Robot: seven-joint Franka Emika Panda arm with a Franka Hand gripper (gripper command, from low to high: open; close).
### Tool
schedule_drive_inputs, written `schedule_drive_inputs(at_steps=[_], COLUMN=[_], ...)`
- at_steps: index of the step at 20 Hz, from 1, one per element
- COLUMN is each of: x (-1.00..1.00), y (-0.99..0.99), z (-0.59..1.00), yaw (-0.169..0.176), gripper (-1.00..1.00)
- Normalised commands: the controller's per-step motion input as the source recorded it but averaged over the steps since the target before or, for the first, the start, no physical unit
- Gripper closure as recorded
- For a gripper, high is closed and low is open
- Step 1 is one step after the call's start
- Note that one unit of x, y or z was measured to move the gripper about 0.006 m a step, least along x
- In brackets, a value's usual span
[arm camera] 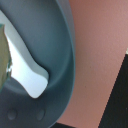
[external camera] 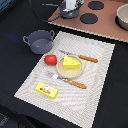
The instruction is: Interact with the objects in diverse but meaningful ways.
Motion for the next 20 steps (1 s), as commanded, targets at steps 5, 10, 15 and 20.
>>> schedule_drive_inputs(at_steps=[5,10,15,20], x=[0.0,0.0,0.0,0.0], y=[0.1,0.1,0.12,0.13], z=[-0.29,-0.29,-0.3,-0.28], yaw=[-0.003,0.0,0.0,0.0], gripper=[-1.0,-1.0,1.0,1.0])
